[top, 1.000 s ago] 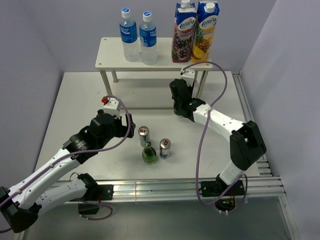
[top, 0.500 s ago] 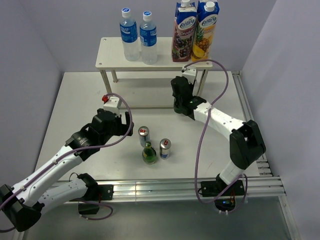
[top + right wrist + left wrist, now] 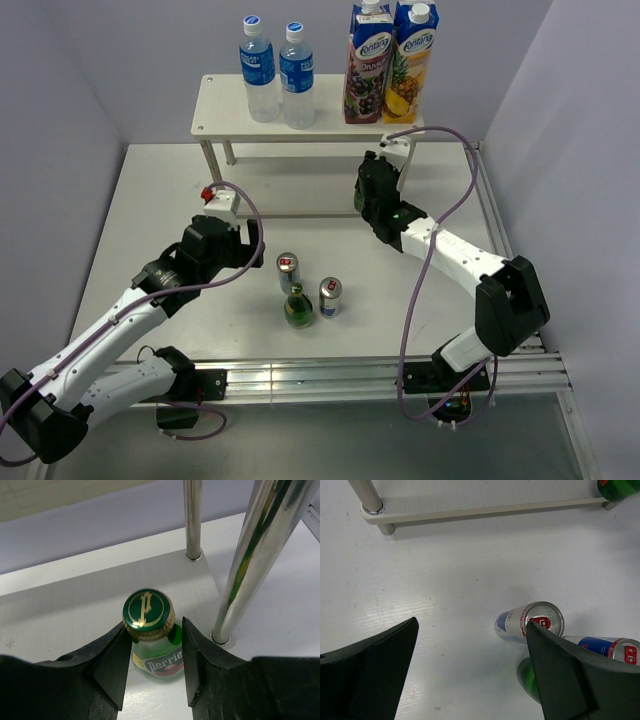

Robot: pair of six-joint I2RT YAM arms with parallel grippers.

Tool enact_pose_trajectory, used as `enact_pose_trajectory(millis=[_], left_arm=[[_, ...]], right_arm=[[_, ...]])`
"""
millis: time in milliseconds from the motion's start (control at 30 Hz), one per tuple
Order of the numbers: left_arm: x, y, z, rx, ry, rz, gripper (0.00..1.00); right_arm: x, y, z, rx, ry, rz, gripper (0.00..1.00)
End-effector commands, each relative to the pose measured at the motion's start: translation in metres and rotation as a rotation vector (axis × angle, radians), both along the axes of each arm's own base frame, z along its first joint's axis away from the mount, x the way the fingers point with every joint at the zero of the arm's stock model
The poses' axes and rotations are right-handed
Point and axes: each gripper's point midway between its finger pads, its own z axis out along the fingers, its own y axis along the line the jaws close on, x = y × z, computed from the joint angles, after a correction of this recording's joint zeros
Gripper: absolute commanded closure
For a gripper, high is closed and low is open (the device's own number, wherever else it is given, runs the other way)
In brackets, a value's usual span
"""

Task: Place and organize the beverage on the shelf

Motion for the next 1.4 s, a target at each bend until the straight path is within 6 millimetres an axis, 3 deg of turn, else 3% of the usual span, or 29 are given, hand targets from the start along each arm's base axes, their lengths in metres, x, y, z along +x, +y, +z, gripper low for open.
enact_pose_trajectory(millis=[0, 267, 633, 1000, 1100, 1133, 1200, 1233, 1367], left_arm=[[0.006, -0.005, 0.009, -0.026, -0.035, -0.013, 0.05], [0.007, -0.004, 0.006, -0.016, -0.026, -0.004, 0.05], [0.008, -0.003, 0.006, -0.016, -0.025, -0.002, 0.05], [0.009, -0.001, 0.006, -0.015, -0.024, 0.003, 0.05], [0.009, -0.002, 0.007, -0.021, -0.029, 0.002, 0.05], [0.009, -0.001, 0.007, -0.020, -0.026, 0.001, 0.05], [0.008, -0.001, 0.008, -0.021, -0.029, 0.002, 0.05], [0.008, -0.001, 0.009, -0.024, -0.031, 0.004, 0.05], [0.008, 0.000, 0.011, -0.030, -0.038, 0.006, 0.05]], right_arm=[[0.018, -0.002, 0.063, 0.115, -0.241, -0.061, 1.00], [0.048, 0.005, 0.046, 0.085, -0.226, -0.090, 1.00], [0.066, 0.003, 0.050, 0.041, -0.249, -0.126, 1.00], [0.075, 0.003, 0.016, -0.009, -0.186, -0.148, 1.00], [0.074, 0.004, 0.012, -0.010, -0.171, -0.142, 0.85], [0.073, 0.004, 0.011, -0.013, -0.167, -0.140, 0.74], [0.073, 0.006, 0.008, -0.016, -0.154, -0.134, 0.66], [0.073, 0.005, 0.007, -0.018, -0.150, -0.136, 0.53], [0.072, 0.006, -0.002, -0.030, -0.122, -0.131, 0.43]])
